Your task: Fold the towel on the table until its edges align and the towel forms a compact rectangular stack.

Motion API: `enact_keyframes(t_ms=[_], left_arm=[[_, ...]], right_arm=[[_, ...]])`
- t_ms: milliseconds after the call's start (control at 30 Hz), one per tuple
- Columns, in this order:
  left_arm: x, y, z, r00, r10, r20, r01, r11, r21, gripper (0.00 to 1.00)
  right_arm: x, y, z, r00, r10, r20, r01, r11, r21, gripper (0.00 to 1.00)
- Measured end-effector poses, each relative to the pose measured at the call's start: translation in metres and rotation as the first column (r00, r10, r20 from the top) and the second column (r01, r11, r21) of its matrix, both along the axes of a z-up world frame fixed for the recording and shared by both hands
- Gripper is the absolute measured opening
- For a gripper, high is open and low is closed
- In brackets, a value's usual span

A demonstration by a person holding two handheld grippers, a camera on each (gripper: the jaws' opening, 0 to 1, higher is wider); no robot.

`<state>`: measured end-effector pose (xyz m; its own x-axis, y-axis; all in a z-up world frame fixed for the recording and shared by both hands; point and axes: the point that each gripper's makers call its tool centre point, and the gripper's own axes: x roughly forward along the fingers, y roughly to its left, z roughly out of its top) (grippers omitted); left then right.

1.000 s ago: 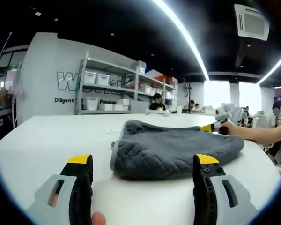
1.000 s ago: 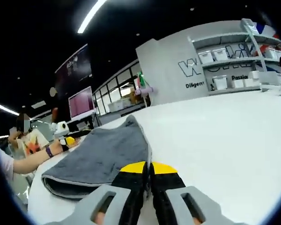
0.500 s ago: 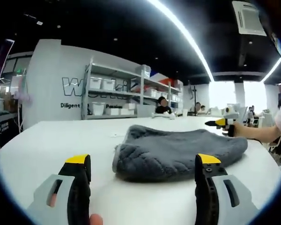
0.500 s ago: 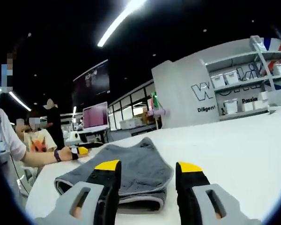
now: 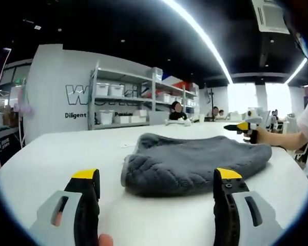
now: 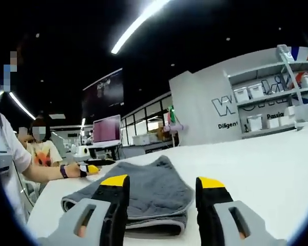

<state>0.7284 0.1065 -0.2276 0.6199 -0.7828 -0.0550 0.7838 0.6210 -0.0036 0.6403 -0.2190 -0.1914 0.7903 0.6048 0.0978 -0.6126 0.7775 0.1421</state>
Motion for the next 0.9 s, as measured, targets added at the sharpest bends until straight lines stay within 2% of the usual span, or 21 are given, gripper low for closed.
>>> enact_keyframes(t_ms=[100,200,433,500,733,800,900], left_arm=[[0.000,0.001,0.000,1.000,0.007,-0.002,-0.007,1.000,0.000,0.90],[-0.001,-0.001,-0.001,1.000,0.002,0.001,-0.002,1.000,0.002,0.90],[-0.003,-0.003,0.000,1.000,-0.001,-0.003,0.001,1.000,-0.005,0.89],[-0.005,-0.006,0.001,1.000,-0.006,0.004,0.006,1.000,0.002,0.89],[-0.021,-0.026,0.006,0.997,-0.072,0.033,0.072,0.997,0.018,0.89],[-0.044,-0.047,0.009,0.988,-0.149,0.040,0.149,0.989,0.004,0.88],[-0.082,-0.078,0.011,0.964,-0.263,0.045,0.263,0.965,0.008,0.88]], right_arm=[[-0.003,0.003,0.003,1.000,-0.001,0.028,0.001,1.000,-0.031,0.51],[-0.004,0.008,0.009,0.998,0.020,0.062,-0.019,1.000,-0.020,0.51],[-0.002,0.005,0.010,0.997,0.003,0.073,-0.002,1.000,-0.020,0.55],[-0.001,0.002,0.009,0.997,-0.002,0.073,0.004,1.000,-0.023,0.56],[0.018,-0.006,-0.007,0.996,0.080,0.034,-0.077,0.994,-0.071,0.65],[0.024,-0.007,-0.008,0.994,0.107,0.038,-0.103,0.991,-0.082,0.70],[0.034,-0.008,-0.009,0.987,0.158,0.033,-0.155,0.984,-0.086,0.78]])
